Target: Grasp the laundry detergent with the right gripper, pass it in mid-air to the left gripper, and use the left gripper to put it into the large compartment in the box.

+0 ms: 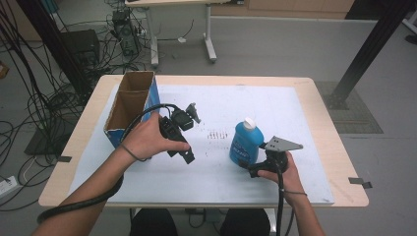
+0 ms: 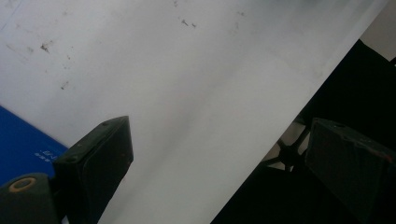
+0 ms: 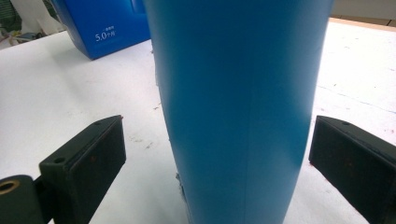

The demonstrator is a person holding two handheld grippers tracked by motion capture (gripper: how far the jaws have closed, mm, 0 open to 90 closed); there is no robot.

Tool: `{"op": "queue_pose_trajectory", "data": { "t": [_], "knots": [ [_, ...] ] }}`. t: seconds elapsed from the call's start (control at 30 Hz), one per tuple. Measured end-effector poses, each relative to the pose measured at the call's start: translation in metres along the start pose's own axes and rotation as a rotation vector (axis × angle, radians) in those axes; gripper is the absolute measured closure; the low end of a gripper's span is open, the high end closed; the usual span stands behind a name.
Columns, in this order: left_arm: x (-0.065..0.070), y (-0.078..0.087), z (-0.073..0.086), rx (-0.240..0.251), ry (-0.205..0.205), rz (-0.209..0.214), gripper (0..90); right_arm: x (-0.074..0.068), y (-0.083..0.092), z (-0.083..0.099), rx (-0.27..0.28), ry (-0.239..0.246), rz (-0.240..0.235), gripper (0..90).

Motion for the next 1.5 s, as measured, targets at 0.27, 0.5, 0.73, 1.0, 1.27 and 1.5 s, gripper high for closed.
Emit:
{"op": "queue_pose_trajectory", "data": {
  "t": [0.27, 0.5, 0.73, 1.0, 1.27, 1.5],
  "knots": [
    [0.001, -0.001, -0.001, 0.0, -0.003, 0.002, 7.9, 0.0, 0.0, 0.0, 0.005, -0.004, 0.002, 3.7],
    [0.001, -0.002, -0.002, -0.002, -0.004, 0.002, 8.0, -0.001, -0.001, 0.002, 0.005, -0.006, 0.001, 4.8],
    [0.001, -0.001, -0.001, -0.001, -0.003, 0.003, 8.0, -0.001, -0.003, 0.001, 0.006, -0.002, 0.003, 8.1],
    [0.001, 0.001, -0.001, 0.003, -0.002, 0.0, 8.1, -0.003, -0.007, 0.004, 0.01, -0.006, 0.009, 13.9],
    [0.001, 0.0, 0.0, 0.001, 0.002, 0.001, 8.1, -0.002, -0.008, 0.005, 0.018, -0.015, 0.012, 16.7],
    [0.001, 0.002, 0.0, 0.003, 0.002, 0.0, 8.2, -0.003, -0.009, 0.005, 0.02, -0.016, 0.015, 18.9]
  ]
}}
Point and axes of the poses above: each handheld gripper's, and its own axes: y roughly backward along the jaws, z roughly out of its underside, x roughly to its right, the point moved 10 cm from there along -y, roughly forward along the jaws, and after that the axes turned 14 degrees about z, right-handed, at the moved point
